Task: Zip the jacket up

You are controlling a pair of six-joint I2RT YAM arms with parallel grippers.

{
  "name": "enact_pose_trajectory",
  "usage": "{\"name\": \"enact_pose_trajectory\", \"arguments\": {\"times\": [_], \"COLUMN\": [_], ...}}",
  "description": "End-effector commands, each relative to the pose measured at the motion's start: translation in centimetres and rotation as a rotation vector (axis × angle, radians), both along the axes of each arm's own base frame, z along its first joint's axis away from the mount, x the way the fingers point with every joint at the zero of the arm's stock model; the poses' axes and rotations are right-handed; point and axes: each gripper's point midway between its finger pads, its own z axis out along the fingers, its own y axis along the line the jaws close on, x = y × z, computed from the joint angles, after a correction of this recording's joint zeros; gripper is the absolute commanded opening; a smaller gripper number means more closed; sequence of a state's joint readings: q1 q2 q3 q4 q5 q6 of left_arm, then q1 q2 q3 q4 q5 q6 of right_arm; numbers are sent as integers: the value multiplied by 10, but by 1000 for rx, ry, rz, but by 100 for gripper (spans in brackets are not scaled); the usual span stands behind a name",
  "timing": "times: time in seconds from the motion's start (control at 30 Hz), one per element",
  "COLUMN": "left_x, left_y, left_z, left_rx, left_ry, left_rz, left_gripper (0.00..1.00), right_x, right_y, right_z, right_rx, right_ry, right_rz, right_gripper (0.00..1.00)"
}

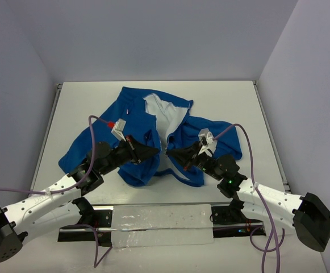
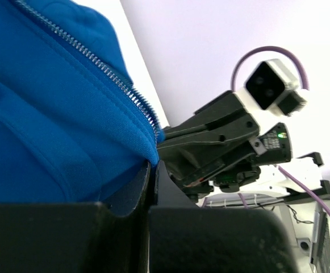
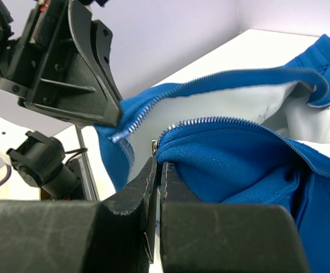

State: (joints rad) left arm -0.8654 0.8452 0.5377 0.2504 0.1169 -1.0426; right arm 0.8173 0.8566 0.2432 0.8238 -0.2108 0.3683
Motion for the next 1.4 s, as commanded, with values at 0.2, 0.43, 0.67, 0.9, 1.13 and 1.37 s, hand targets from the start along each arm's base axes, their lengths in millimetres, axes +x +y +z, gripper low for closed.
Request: {"name": "enact_pose_trajectory", "arguments": {"times": [0.2, 0.43, 0.67, 0.9, 1.13, 1.37], "left_x": [9, 11, -2, -9, -14, -17], "left_y": [12, 30, 40, 39, 38, 36], "left_z": [26, 42, 52, 54, 57, 59], "left_rx": [-11, -112, -209, -239, -262, -270], "left_ry": [-93, -265, -453, -510, -540, -570], "left_rz": [82, 154, 150, 124, 114, 108], "left_gripper": [0, 0, 0, 0, 0, 0], "right_x": [-12, -34, -43, -41, -41, -42], "right_y": [-9, -3, 5, 11, 17, 23], "right_z": [37, 38, 37, 39, 48, 58], "right_rx": [113, 124, 119, 117, 136, 166], "right_ry": [-97, -77, -31, -11, -17, -22], "right_rz": [19, 137, 223, 242, 268, 305], "right_gripper": [0, 0, 0, 0, 0, 0]}}
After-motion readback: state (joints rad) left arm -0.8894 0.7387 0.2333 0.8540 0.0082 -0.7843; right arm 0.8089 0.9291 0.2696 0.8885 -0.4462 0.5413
